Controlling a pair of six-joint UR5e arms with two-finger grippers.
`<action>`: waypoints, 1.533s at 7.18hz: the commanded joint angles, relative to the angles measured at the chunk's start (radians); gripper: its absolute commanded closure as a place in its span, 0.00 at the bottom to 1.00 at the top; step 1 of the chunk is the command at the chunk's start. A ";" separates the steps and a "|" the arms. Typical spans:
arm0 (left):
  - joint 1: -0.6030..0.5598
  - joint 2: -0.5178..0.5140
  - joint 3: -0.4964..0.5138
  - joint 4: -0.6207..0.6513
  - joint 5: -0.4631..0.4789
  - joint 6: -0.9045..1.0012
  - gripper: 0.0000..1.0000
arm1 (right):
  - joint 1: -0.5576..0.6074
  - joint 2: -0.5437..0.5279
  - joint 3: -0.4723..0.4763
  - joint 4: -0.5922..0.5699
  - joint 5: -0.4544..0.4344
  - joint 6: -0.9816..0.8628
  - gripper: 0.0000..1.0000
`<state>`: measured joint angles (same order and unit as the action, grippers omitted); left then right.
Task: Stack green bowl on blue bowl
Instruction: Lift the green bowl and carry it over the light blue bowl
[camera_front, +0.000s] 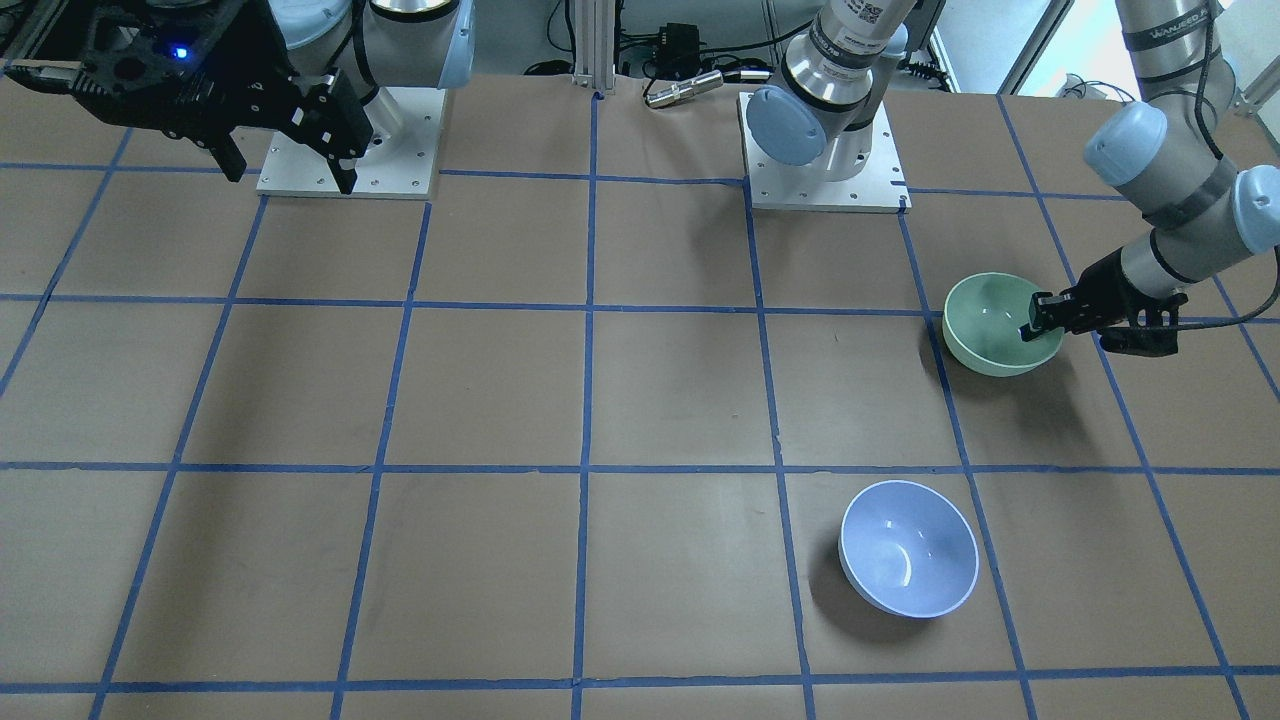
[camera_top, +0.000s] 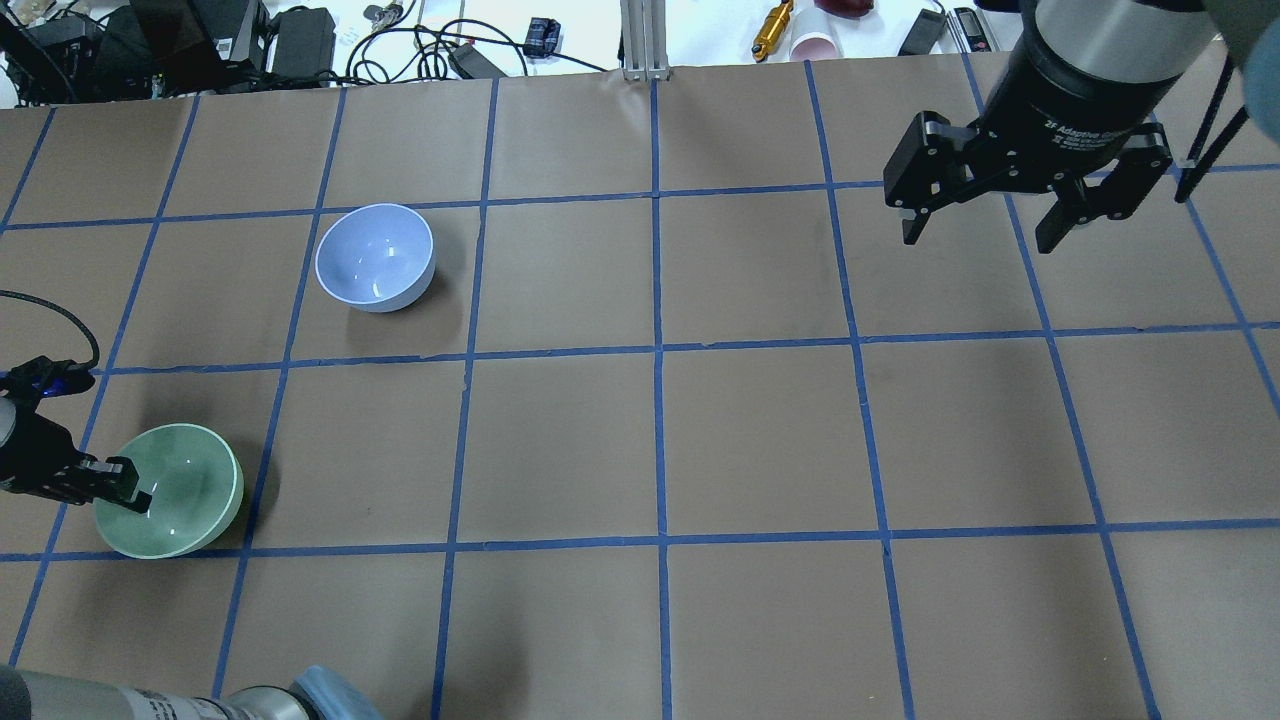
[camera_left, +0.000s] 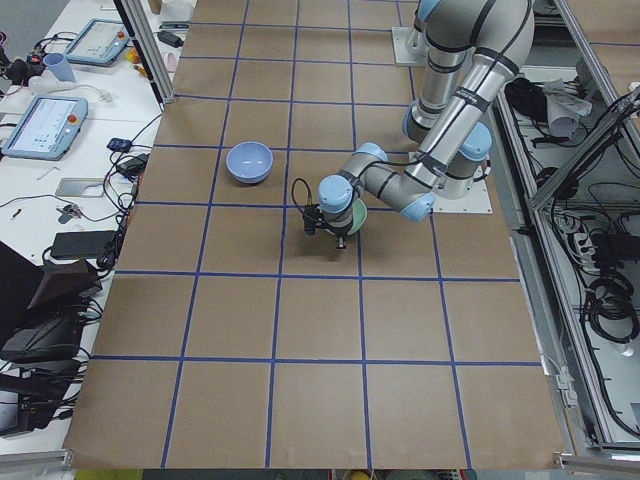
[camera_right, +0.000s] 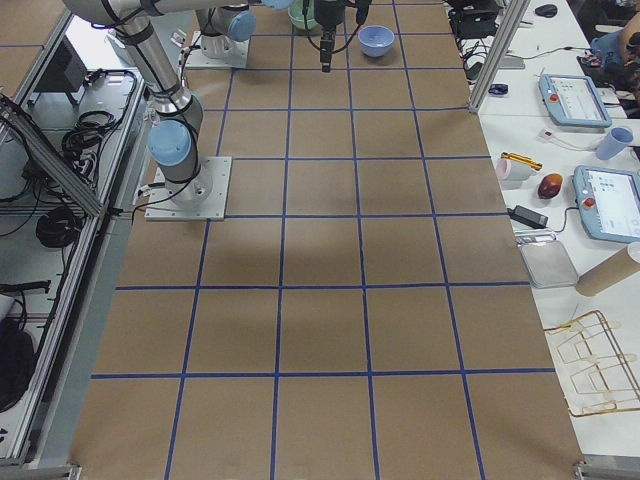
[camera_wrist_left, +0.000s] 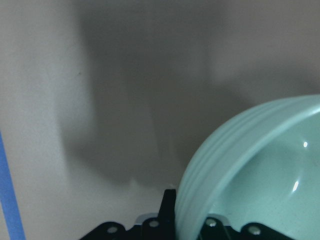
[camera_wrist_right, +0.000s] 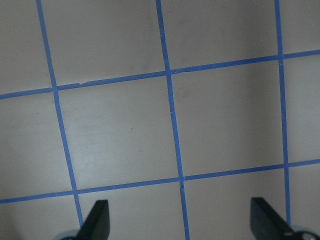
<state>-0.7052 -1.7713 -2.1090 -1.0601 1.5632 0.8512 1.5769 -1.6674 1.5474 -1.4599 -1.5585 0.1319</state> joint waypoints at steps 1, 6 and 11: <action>-0.020 0.038 0.027 -0.081 -0.029 -0.056 1.00 | 0.000 0.000 -0.001 0.000 0.000 0.000 0.00; -0.248 0.066 0.281 -0.314 -0.081 -0.321 1.00 | 0.000 0.000 0.000 0.000 0.000 0.000 0.00; -0.439 -0.135 0.550 -0.348 -0.256 -0.608 1.00 | 0.000 0.000 -0.001 0.000 0.000 0.000 0.00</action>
<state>-1.0946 -1.8477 -1.6248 -1.4151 1.3462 0.3157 1.5769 -1.6674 1.5474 -1.4603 -1.5585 0.1319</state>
